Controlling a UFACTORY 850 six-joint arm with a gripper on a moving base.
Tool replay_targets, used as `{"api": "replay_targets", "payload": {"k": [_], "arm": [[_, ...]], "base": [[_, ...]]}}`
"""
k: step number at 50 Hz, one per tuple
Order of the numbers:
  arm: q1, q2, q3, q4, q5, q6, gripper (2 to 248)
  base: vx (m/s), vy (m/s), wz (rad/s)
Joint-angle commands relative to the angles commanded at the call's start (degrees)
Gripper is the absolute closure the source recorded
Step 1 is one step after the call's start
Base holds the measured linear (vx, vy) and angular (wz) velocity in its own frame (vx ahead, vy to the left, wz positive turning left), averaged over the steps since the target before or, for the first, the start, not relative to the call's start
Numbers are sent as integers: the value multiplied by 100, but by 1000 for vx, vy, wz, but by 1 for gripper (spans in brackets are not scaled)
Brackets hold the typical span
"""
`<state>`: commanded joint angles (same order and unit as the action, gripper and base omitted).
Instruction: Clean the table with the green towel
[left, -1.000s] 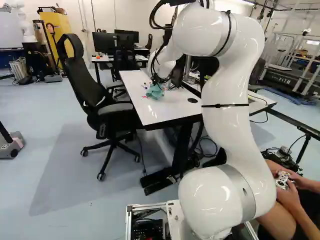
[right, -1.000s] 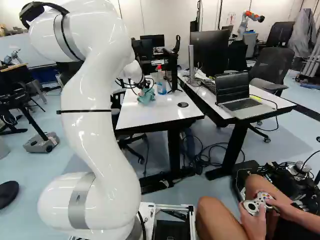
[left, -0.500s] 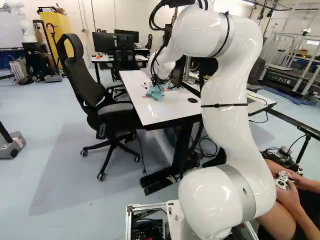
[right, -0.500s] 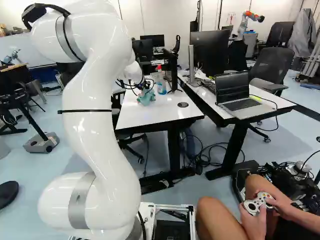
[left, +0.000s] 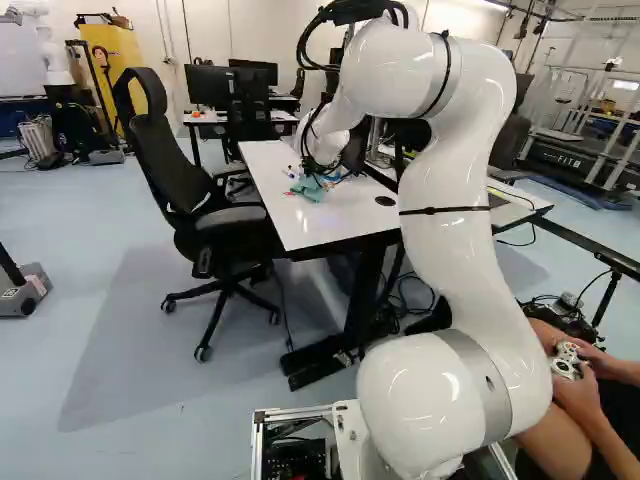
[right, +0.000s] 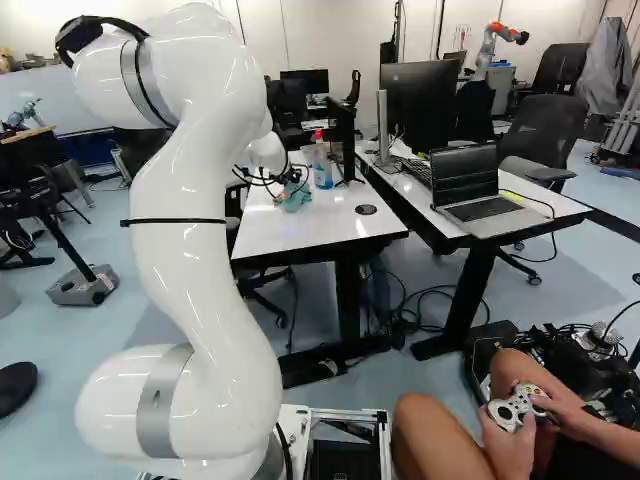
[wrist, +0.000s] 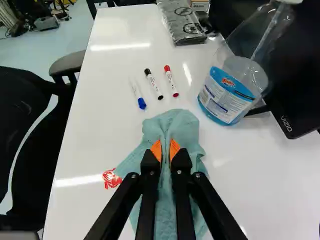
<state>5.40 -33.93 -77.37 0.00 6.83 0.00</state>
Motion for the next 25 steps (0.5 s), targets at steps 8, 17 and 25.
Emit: {"api": "replay_targets", "payload": {"k": [8, 17, 25], "arm": [[6, 21, 141, 0, 149, 0, 211], [7, -36, 191, 0, 316, 0, 211], [7, -138, 168, 0, 461, 0, 211]], "base": [[0, 0, 0], [0, 0, 0], [0, 0, 0]]}}
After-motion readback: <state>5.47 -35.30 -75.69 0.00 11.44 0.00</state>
